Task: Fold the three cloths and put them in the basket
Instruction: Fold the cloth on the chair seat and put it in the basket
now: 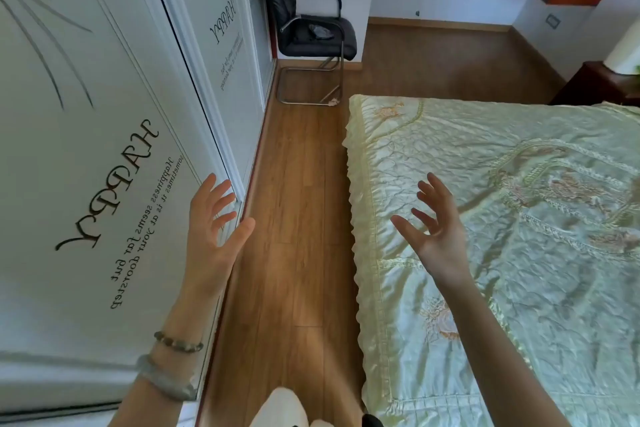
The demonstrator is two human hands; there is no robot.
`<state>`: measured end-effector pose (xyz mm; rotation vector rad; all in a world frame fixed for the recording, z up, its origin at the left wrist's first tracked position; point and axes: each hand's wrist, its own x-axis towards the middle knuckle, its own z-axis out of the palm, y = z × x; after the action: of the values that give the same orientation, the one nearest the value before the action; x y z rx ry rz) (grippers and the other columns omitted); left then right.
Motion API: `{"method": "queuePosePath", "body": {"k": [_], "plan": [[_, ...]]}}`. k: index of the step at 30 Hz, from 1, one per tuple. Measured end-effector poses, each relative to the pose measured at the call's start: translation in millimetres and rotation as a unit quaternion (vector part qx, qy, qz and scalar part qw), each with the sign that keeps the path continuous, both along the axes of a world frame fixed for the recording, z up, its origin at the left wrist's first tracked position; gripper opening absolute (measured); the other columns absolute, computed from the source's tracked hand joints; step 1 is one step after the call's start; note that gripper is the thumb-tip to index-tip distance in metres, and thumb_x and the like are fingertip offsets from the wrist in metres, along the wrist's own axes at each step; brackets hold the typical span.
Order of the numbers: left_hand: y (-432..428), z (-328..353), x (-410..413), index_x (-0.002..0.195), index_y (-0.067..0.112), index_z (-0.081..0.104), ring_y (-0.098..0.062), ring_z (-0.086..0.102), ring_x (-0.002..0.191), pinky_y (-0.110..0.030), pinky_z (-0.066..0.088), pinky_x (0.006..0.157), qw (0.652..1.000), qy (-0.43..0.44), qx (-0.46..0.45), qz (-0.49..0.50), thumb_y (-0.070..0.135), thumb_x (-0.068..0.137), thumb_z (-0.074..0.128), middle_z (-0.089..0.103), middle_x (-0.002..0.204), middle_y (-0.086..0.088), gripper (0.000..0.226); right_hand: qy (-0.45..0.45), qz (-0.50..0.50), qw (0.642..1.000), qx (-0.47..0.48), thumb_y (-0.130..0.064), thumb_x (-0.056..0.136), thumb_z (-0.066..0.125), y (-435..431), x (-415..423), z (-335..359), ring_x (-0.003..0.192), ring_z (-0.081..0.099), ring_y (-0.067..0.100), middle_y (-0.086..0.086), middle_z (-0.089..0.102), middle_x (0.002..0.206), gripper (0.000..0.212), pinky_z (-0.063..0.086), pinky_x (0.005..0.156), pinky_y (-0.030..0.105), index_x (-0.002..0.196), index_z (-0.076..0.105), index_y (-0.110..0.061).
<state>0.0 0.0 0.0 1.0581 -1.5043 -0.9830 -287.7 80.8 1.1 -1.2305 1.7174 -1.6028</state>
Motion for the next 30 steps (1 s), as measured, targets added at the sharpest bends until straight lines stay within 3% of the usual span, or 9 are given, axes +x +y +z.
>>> {"method": "queuePosePath", "body": {"k": [6, 14, 20, 30], "plan": [[-53.0, -9.2, -12.3, 0.141, 0.03, 0.029, -0.006, 0.047, 0.125, -0.025, 0.043, 0.1, 1.0, -0.009, 0.018, 0.001, 0.028, 0.078, 0.066, 0.046, 0.138, 0.009, 0.073, -0.005, 0.009, 1.0, 0.022, -0.008, 0.076, 0.076, -52.8, -13.0, -6.2, 0.124, 0.046, 0.004, -0.009, 0.047, 0.135, 0.078, 0.047, 0.094, 0.02, 0.141, 0.036, -0.026], [-178.8, -16.1, -32.9, 0.137, 0.04, 0.031, -0.005, 0.047, 0.124, -0.026, 0.043, 0.099, 1.0, -0.005, 0.022, -0.02, 0.045, 0.073, 0.064, 0.045, 0.139, 0.01, 0.072, -0.019, -0.005, 0.999, 0.028, -0.012, 0.074, 0.076, -170.3, -24.5, -10.0, 0.124, 0.047, 0.004, -0.005, 0.047, 0.136, 0.078, 0.047, 0.091, 0.016, 0.139, 0.037, -0.029], [-278.3, -11.6, -46.3, 0.132, 0.046, 0.033, -0.007, 0.048, 0.124, -0.037, 0.044, 0.102, 0.999, 0.001, 0.033, -0.033, 0.048, 0.07, 0.065, 0.046, 0.138, 0.01, 0.069, -0.008, -0.005, 0.999, 0.04, -0.012, 0.075, 0.076, -262.3, -28.4, -8.8, 0.125, 0.046, 0.004, -0.004, 0.047, 0.137, 0.079, 0.048, 0.094, 0.021, 0.141, 0.036, -0.026], [-419.7, -15.6, -78.6, 0.132, 0.047, 0.031, -0.005, 0.048, 0.123, -0.033, 0.044, 0.1, 0.998, -0.013, 0.032, -0.046, 0.049, 0.071, 0.063, 0.045, 0.138, 0.01, 0.07, -0.013, -0.045, 0.998, 0.04, -0.01, 0.076, 0.076, -391.0, -73.2, -7.9, 0.122, 0.048, 0.001, -0.008, 0.049, 0.132, 0.076, 0.048, 0.091, 0.016, 0.139, 0.038, -0.029]]}}
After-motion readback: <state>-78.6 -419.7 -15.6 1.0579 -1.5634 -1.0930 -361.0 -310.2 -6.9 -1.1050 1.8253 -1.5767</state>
